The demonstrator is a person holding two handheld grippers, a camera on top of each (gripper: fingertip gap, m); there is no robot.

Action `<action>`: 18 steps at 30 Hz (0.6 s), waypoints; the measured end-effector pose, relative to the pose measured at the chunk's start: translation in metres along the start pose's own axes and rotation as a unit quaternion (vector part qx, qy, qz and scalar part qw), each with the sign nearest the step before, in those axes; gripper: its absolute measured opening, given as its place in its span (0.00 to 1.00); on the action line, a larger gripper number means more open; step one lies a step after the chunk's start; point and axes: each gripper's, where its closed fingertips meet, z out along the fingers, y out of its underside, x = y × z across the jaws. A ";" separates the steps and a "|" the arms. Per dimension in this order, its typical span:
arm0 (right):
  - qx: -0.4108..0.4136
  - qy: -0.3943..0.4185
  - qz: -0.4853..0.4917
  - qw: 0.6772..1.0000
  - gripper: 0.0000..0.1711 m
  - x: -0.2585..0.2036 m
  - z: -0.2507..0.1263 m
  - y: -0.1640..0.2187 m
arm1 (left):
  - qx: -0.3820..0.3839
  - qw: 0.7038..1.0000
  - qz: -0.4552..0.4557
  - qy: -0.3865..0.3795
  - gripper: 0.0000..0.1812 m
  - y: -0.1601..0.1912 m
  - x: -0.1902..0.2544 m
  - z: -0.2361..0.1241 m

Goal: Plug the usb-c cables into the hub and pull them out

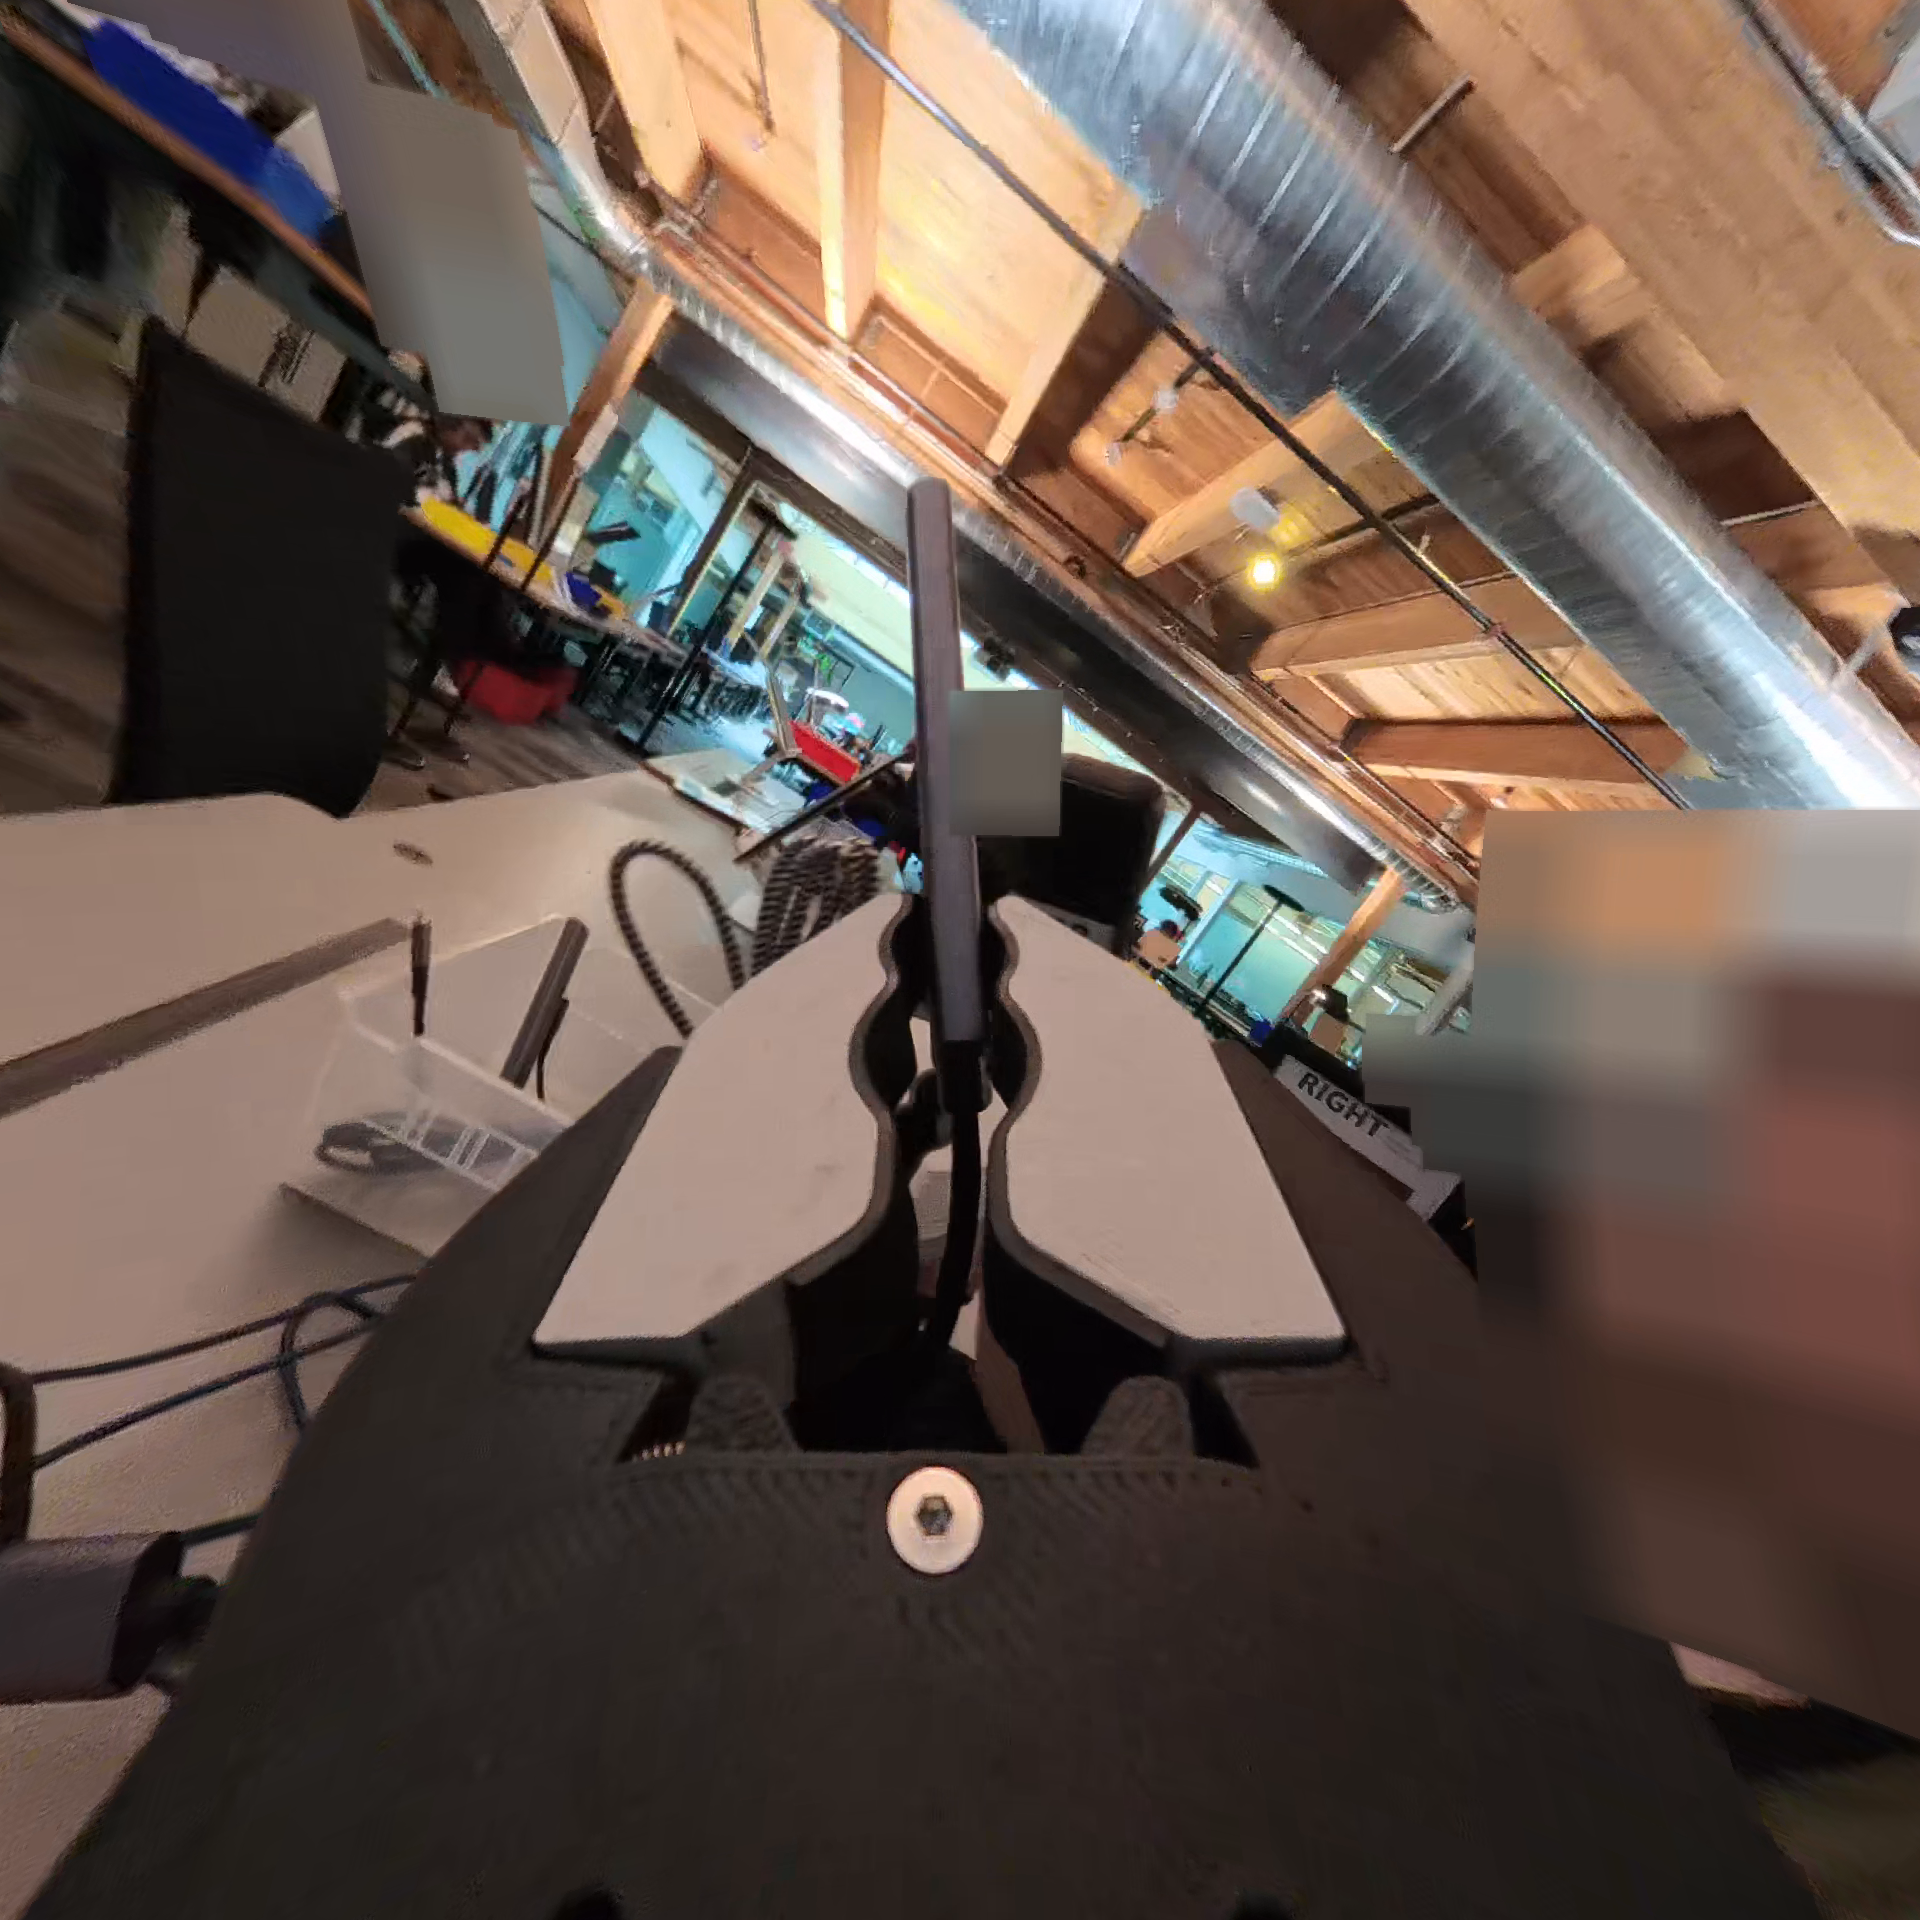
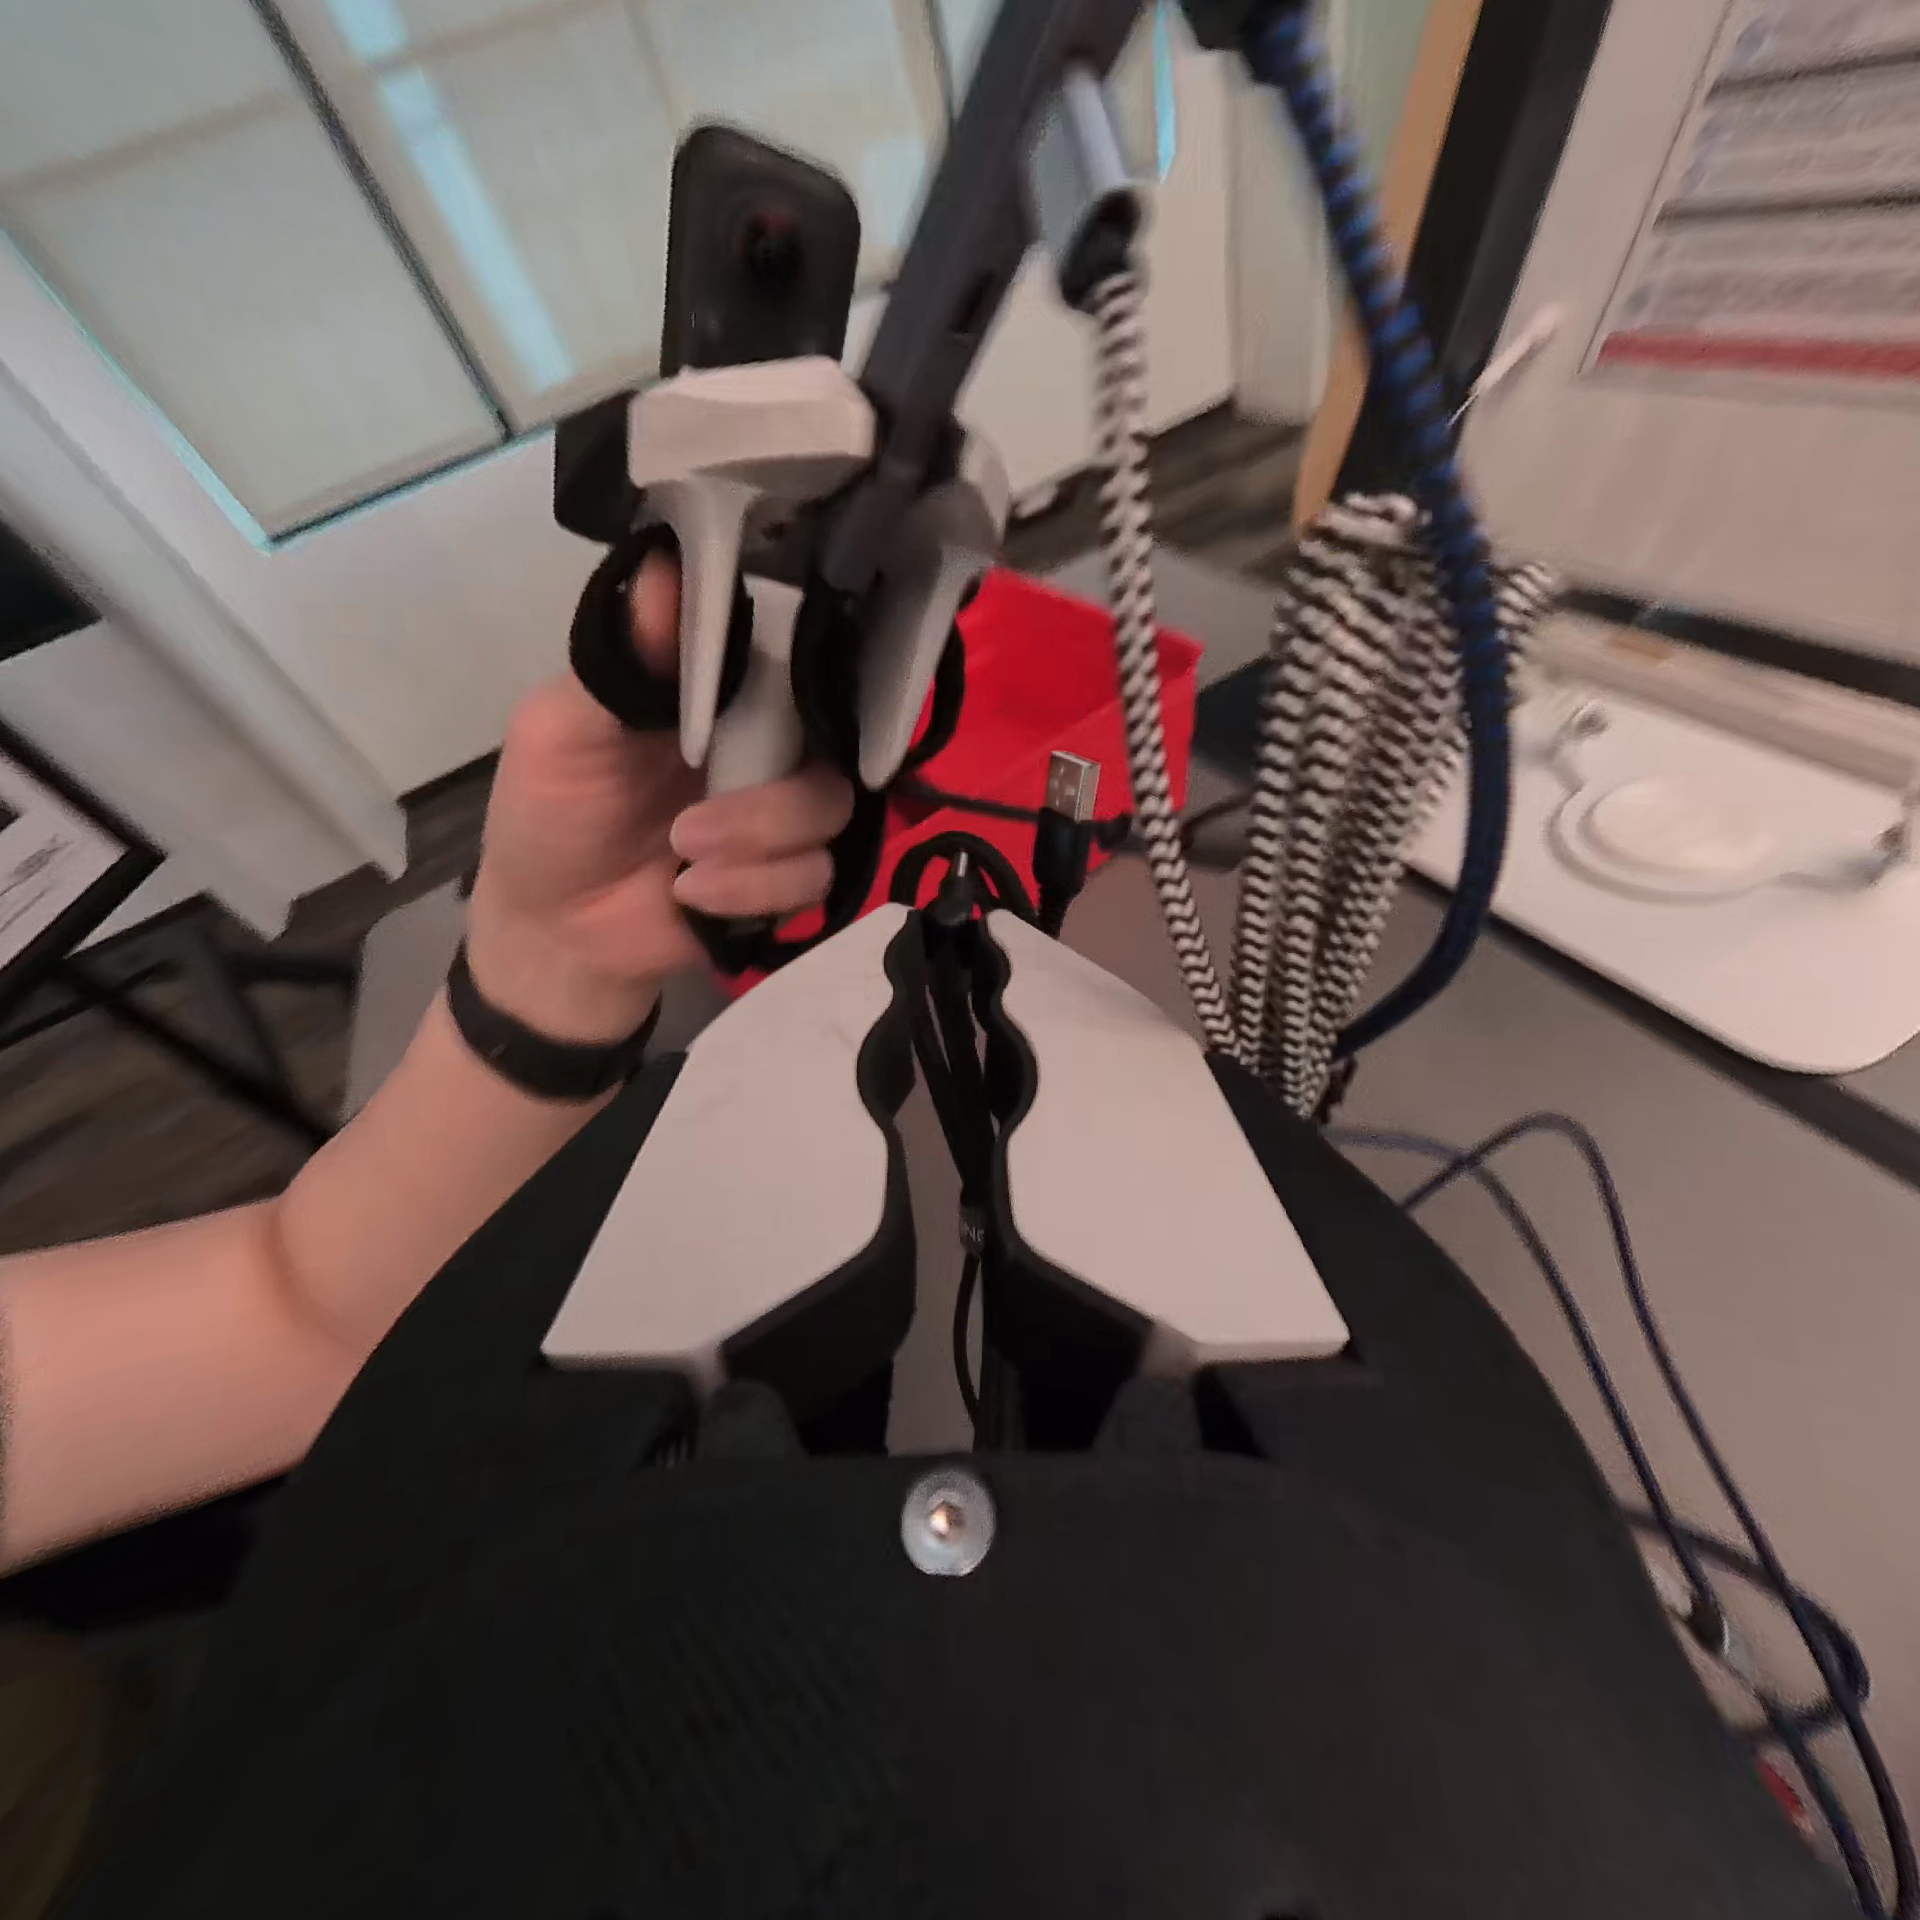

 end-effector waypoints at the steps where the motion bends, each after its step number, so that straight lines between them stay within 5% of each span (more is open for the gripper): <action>1: 0.015 0.012 -0.006 1.000 0.04 0.003 0.003 -0.001 | -0.006 1.000 -0.009 0.001 0.04 0.001 -0.003 0.001; 12: 0.209 0.075 0.045 0.974 0.04 0.042 -0.012 -0.018 | -0.036 0.999 -0.014 0.033 0.05 0.018 -0.008 0.020; 18: 0.324 0.002 0.058 0.944 0.05 0.038 -0.060 -0.055 | -0.078 0.994 0.013 0.075 0.05 0.036 0.011 0.035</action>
